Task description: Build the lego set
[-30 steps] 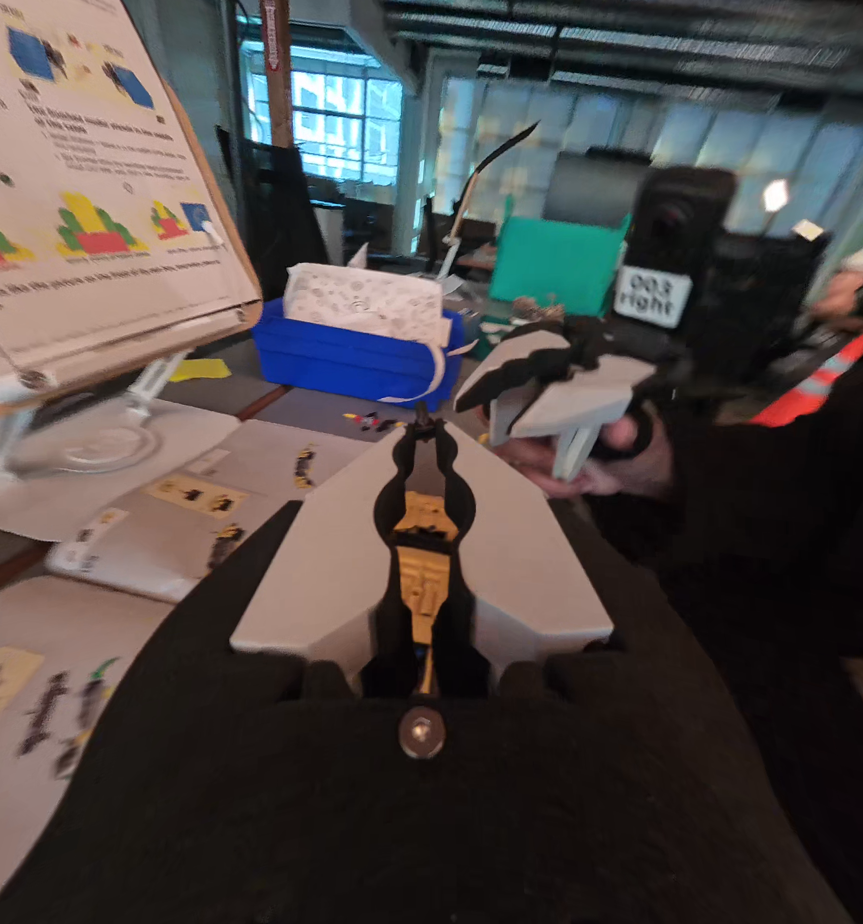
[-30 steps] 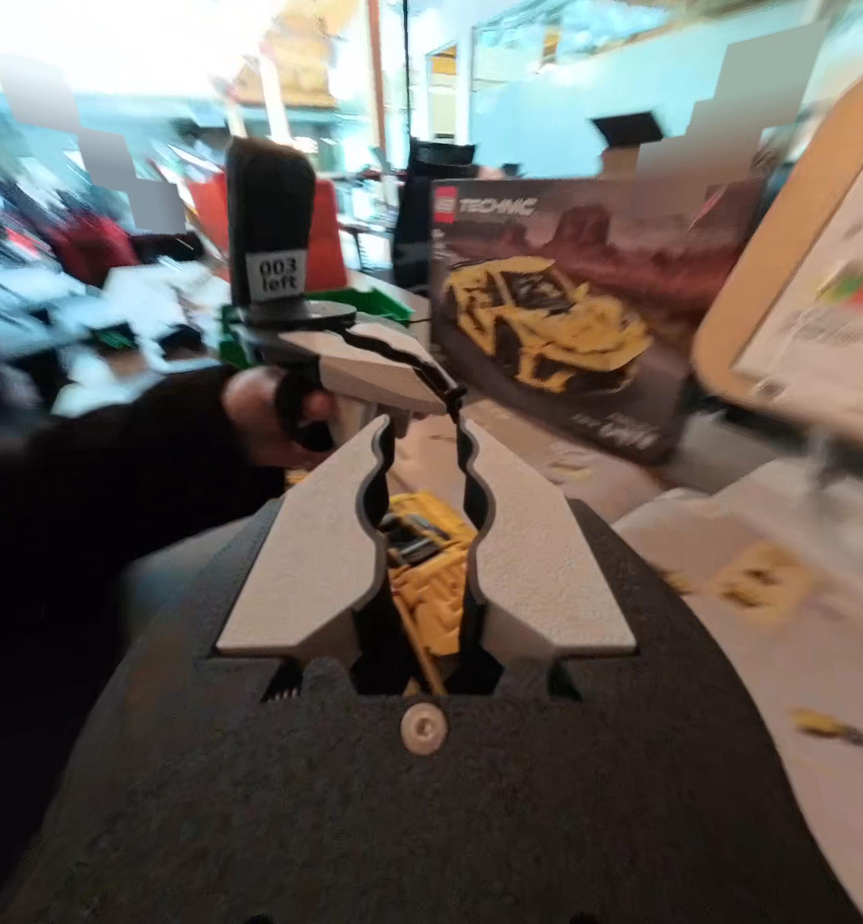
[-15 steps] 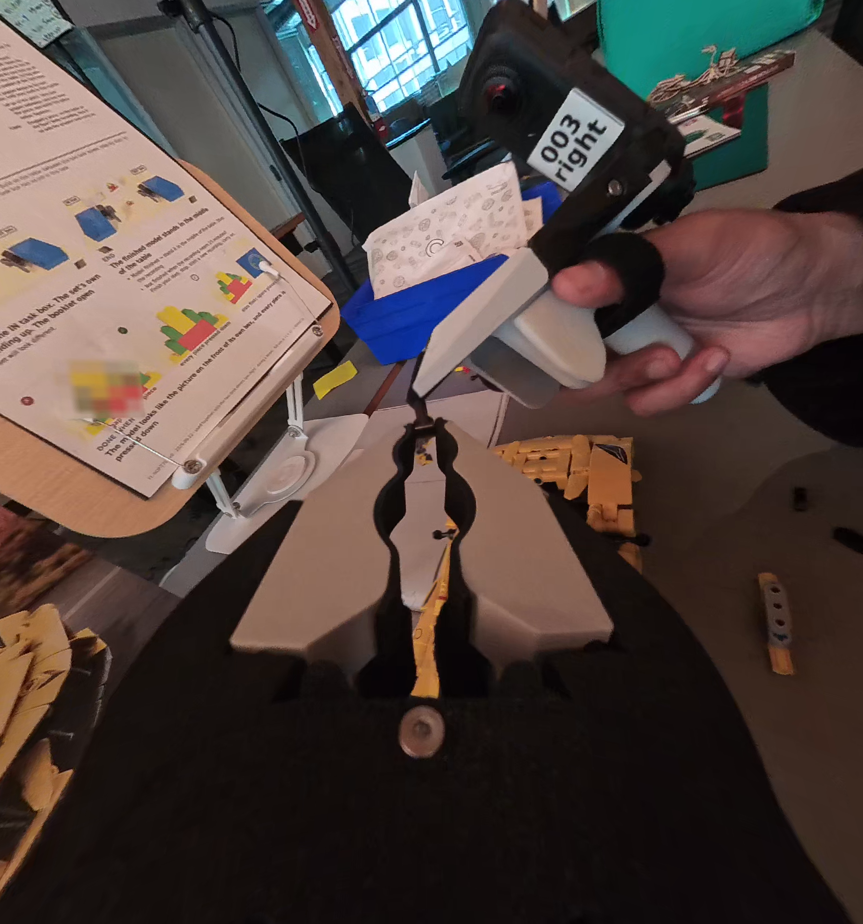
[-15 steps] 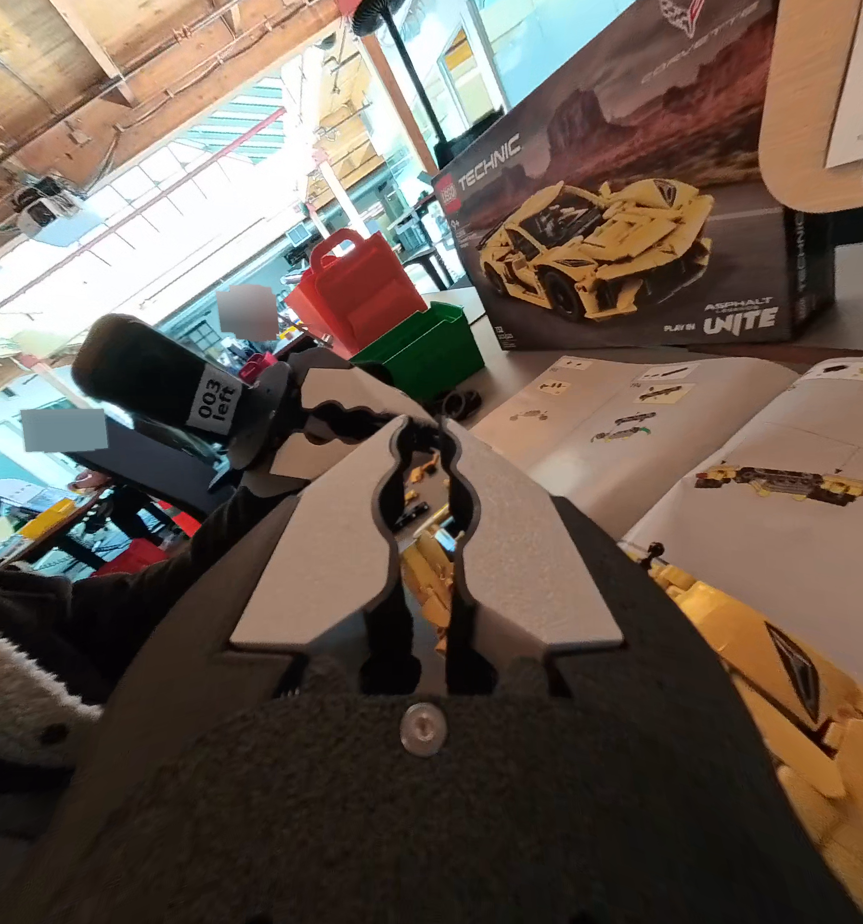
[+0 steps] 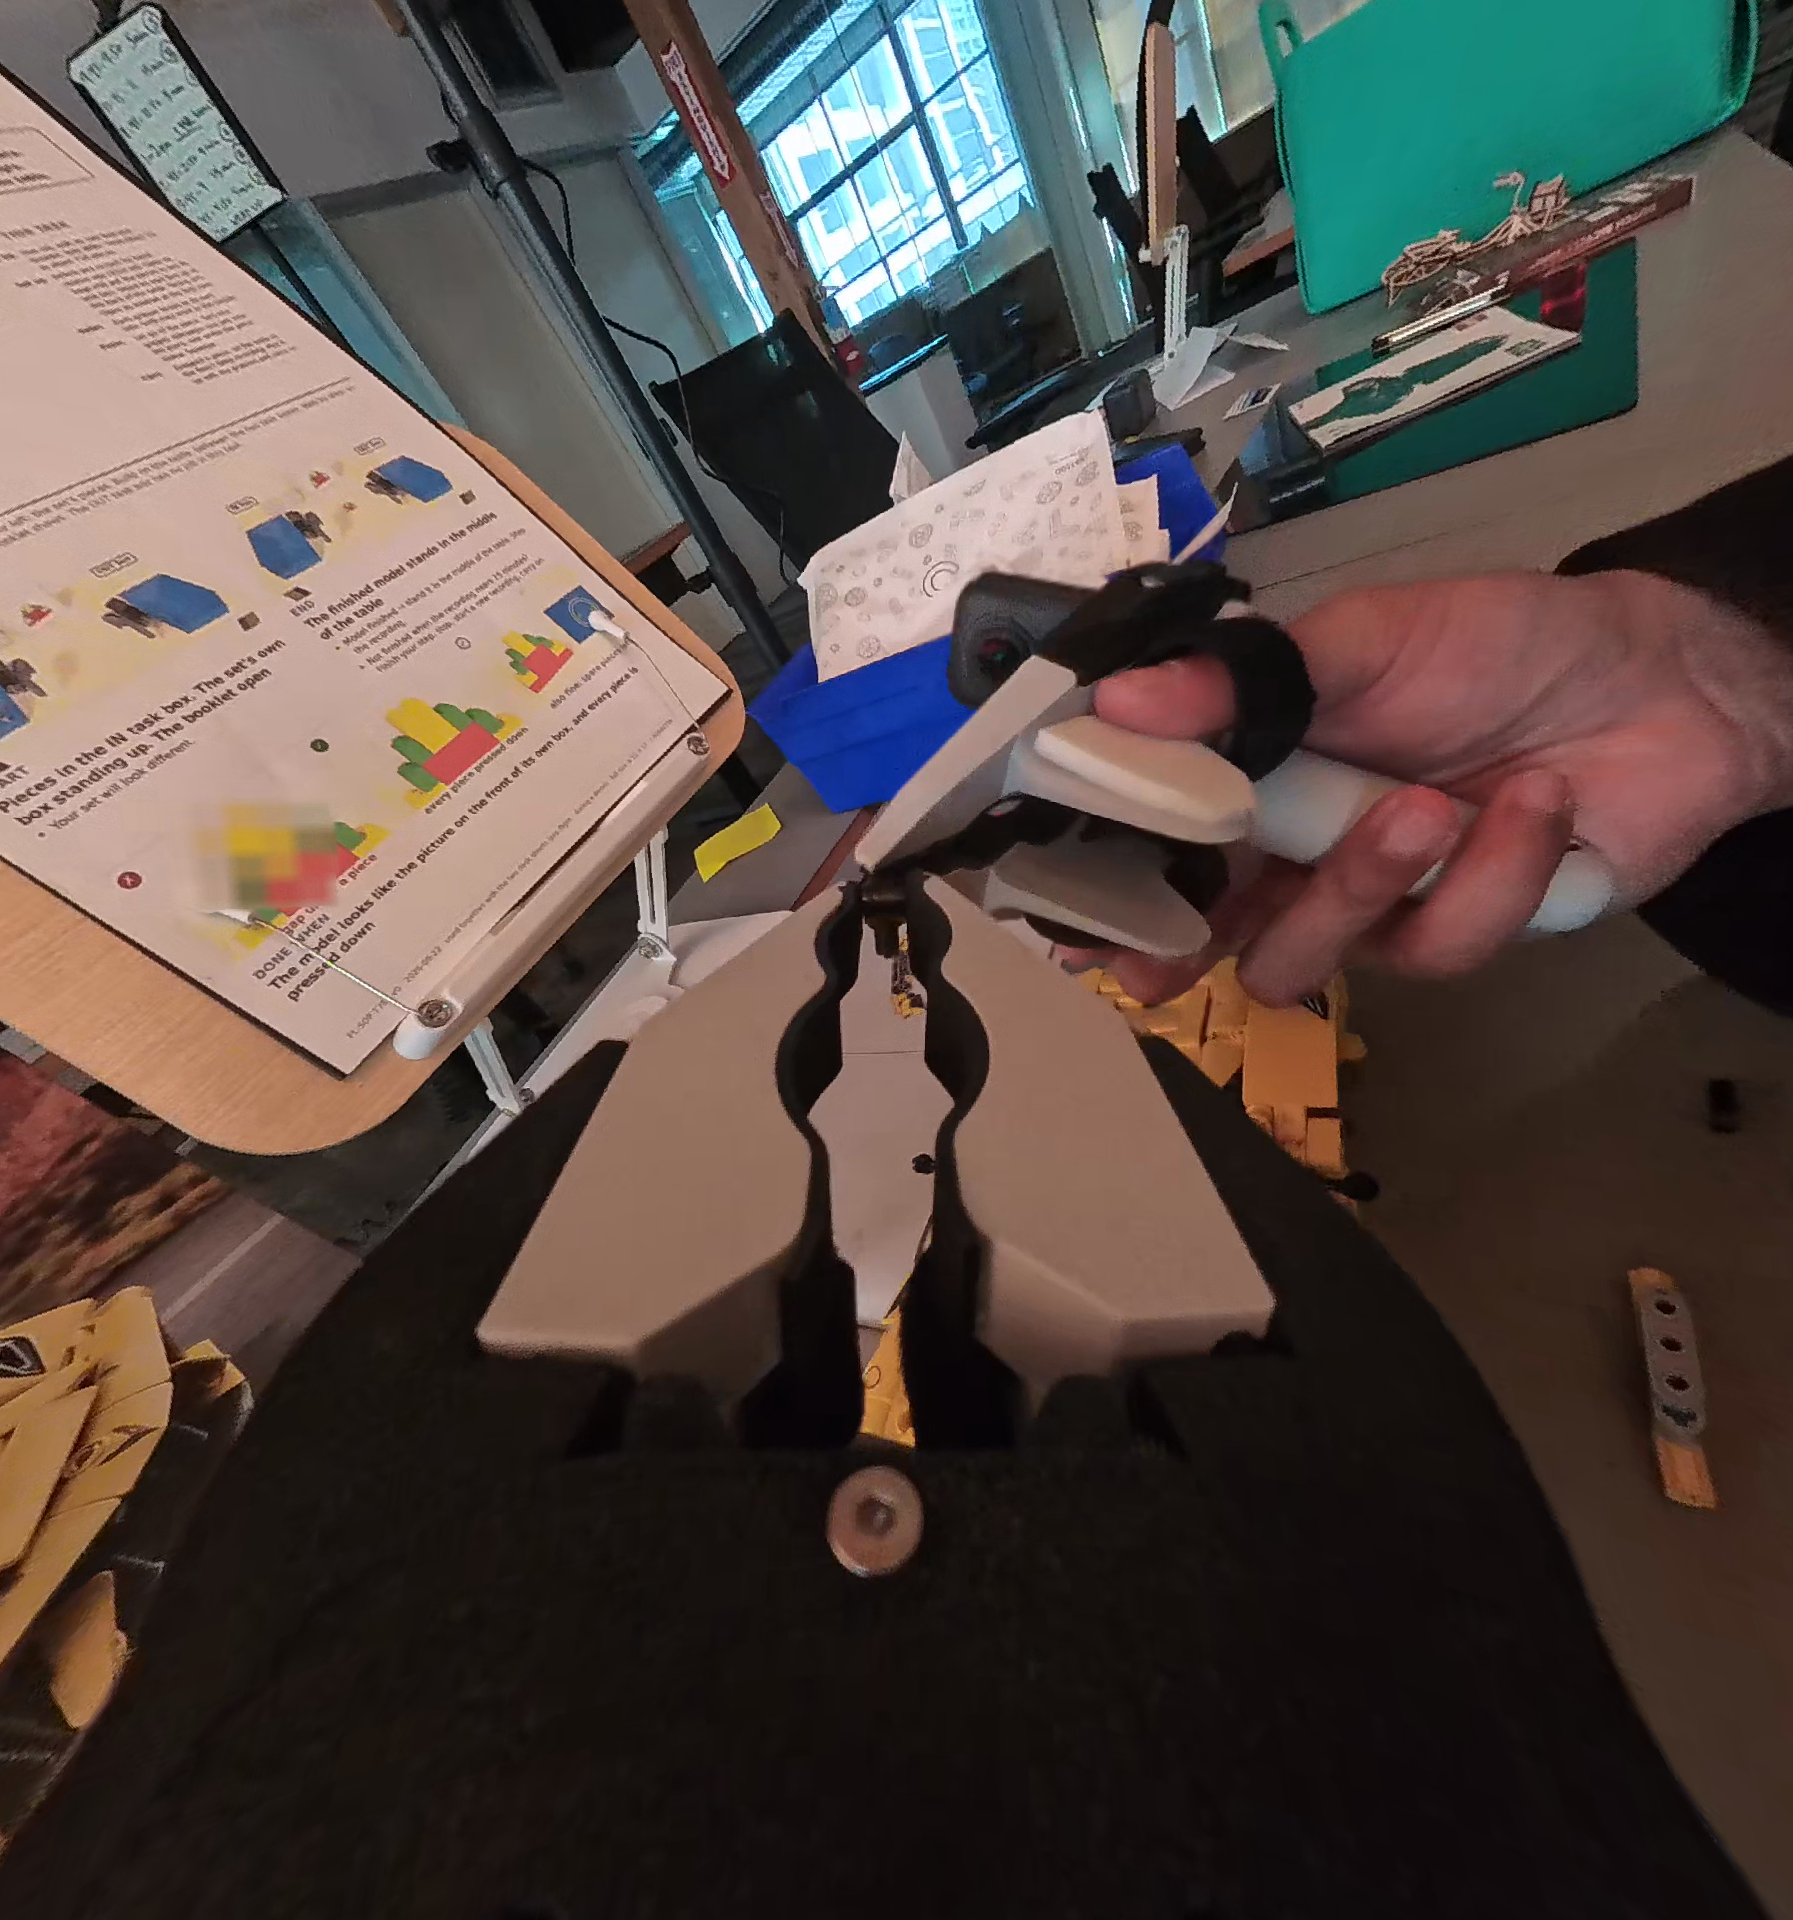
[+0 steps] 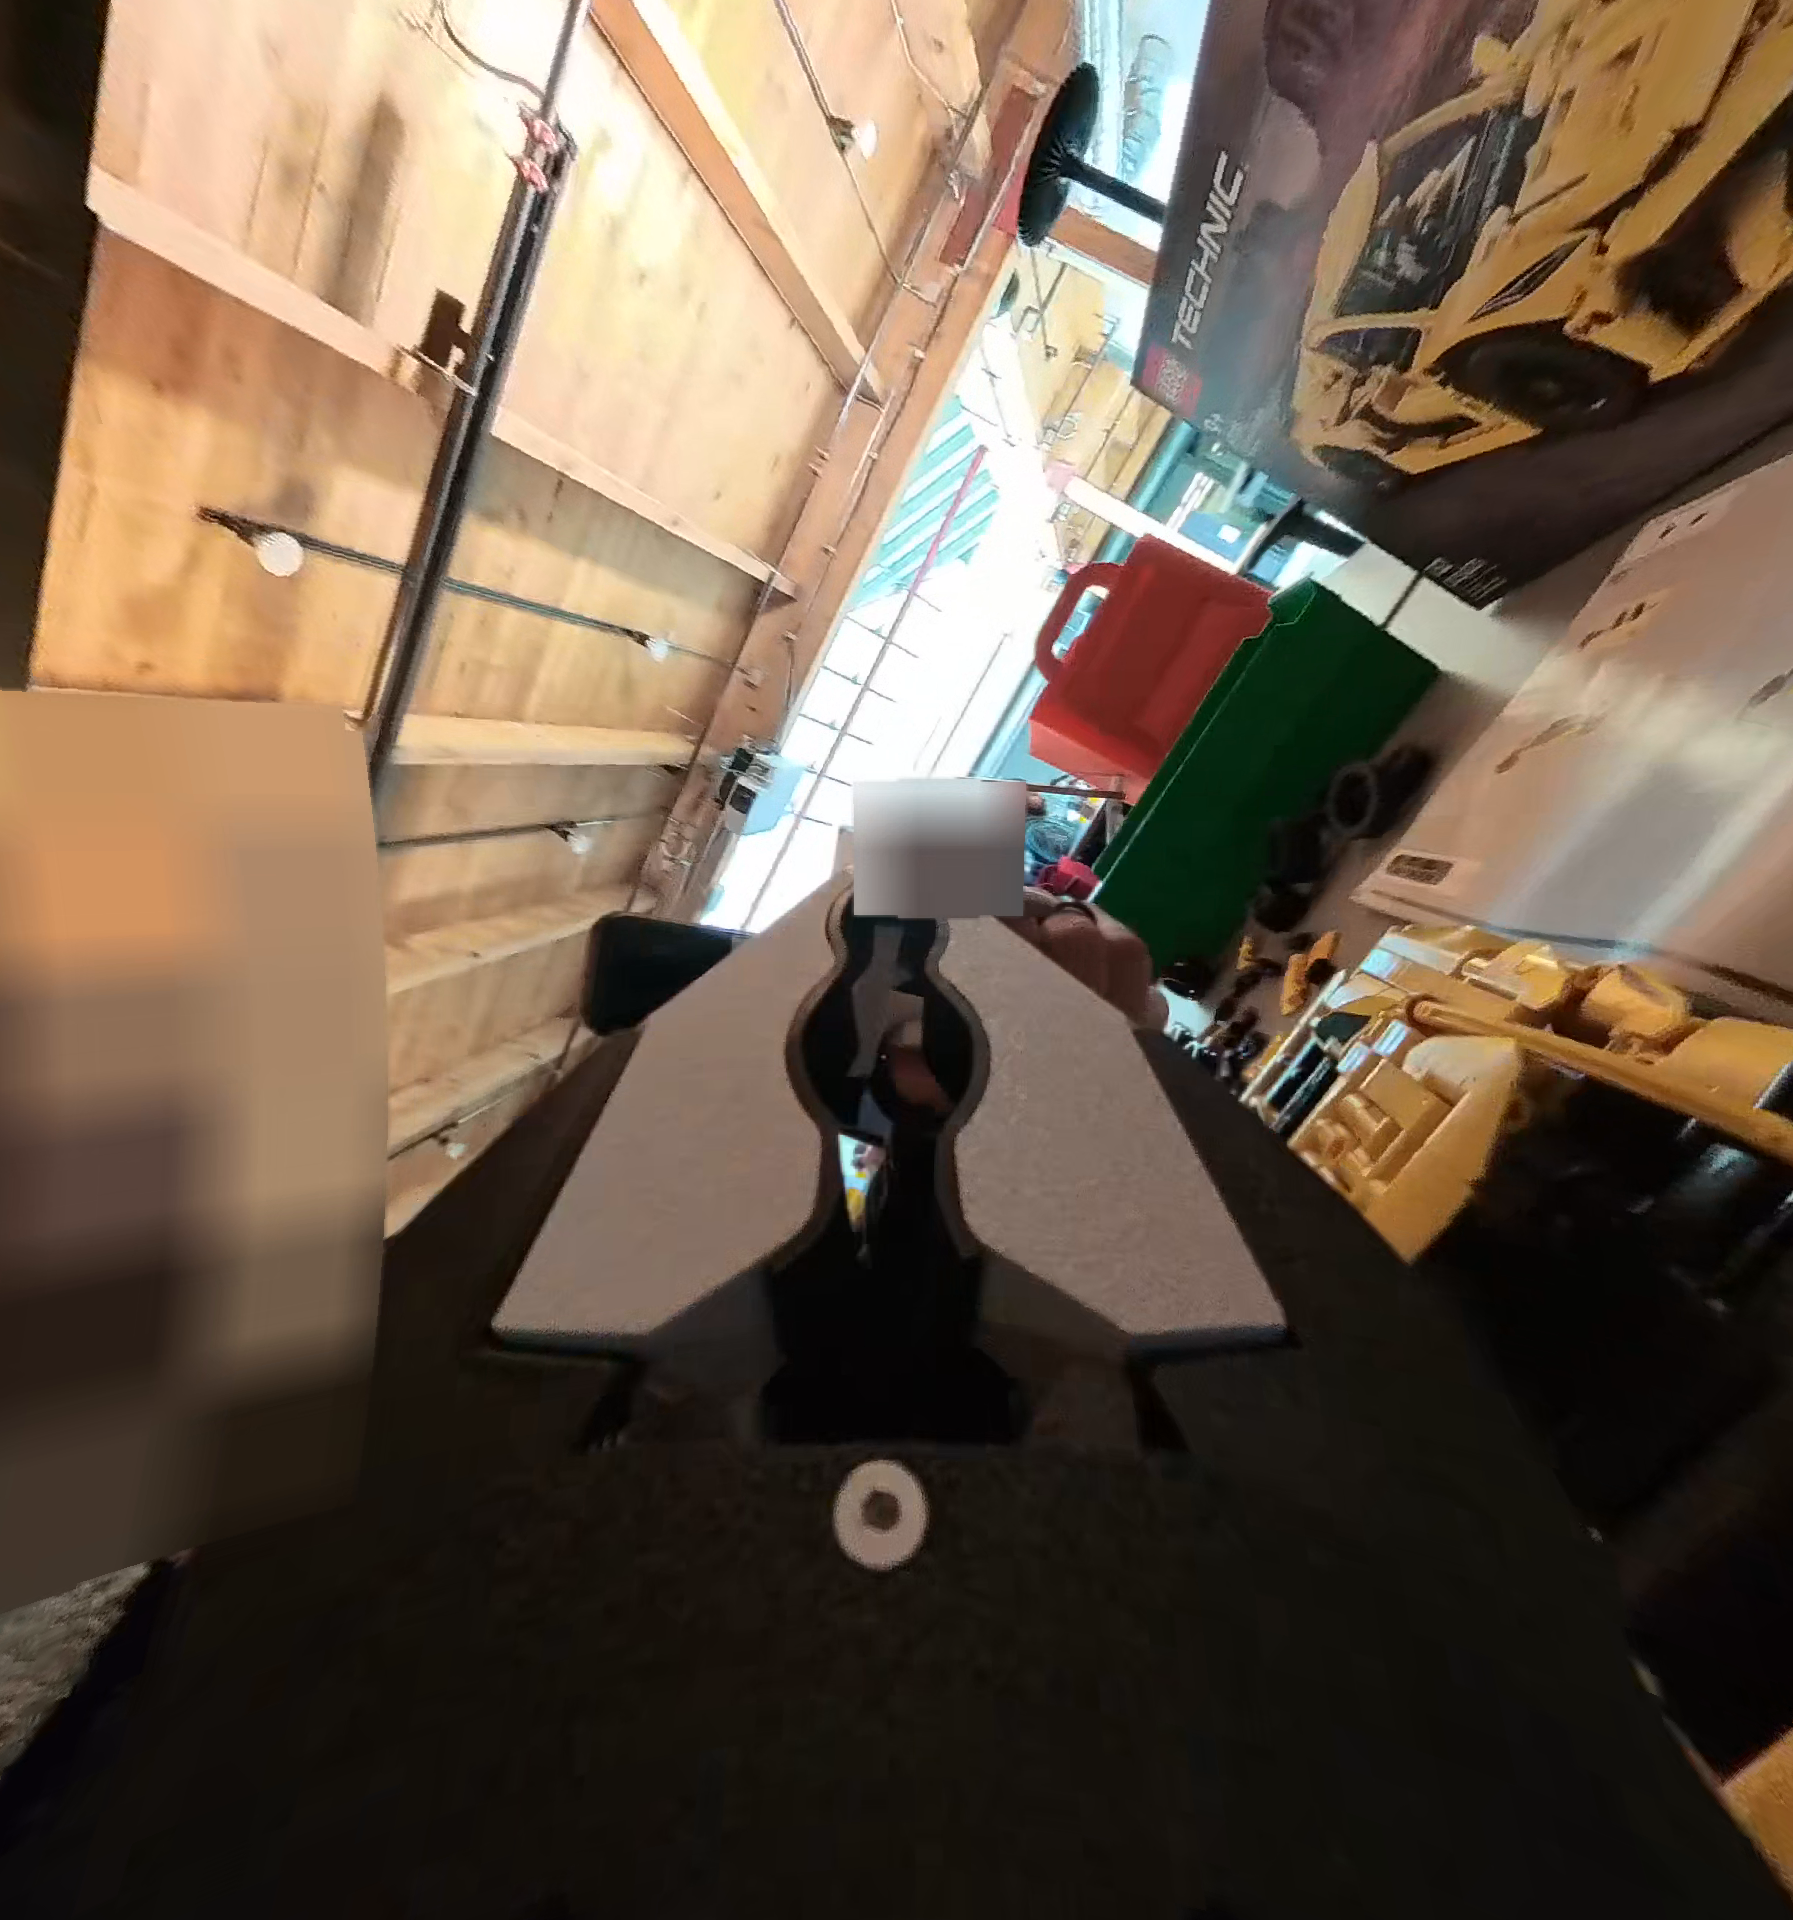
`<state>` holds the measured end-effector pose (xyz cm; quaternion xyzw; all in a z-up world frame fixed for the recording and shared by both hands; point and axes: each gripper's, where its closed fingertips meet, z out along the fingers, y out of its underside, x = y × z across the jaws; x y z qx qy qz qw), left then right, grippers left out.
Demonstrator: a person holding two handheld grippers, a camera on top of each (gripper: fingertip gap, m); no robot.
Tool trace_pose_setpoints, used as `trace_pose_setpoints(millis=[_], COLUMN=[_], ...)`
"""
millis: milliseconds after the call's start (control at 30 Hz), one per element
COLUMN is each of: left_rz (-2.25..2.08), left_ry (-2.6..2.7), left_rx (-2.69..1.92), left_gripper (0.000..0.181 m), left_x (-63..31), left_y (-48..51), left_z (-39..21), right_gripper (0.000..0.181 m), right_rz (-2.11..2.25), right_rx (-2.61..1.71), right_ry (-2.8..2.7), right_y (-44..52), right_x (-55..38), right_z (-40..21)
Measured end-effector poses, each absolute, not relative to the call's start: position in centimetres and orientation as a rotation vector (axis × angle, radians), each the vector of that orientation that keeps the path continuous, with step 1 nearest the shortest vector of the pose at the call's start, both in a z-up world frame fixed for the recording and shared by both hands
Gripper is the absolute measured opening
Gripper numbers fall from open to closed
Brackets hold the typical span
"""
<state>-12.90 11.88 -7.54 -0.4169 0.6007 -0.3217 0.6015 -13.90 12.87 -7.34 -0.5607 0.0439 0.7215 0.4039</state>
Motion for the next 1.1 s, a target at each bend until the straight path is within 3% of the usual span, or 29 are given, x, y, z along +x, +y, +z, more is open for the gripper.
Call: trace_pose_setpoints(millis=[133, 300, 1100], left_rz=[-0.768, -0.708, -0.794], left_ry=[1.407, 1.309, 1.158], left_rx=[-1.005, -1.118, -1.159], left_gripper=[0.007, 0.007, 0.007], left_x=[-12.9, -13.5, -15.1], left_y=[12.0, 14.7, 16.1], left_z=[-7.8, -7.7, -5.7], right_gripper=[0.003, 0.025, 0.022], right_rz=[1.746, 1.571, 1.440], right_rx=[-1.435, -1.428, -1.385], right_ry=[0.070, 0.000, -0.084], right_y=[12.9, 13.5, 12.5], right_x=[-13.8, -12.6, -12.9], right_z=[-7.6, -7.5, -6.2])
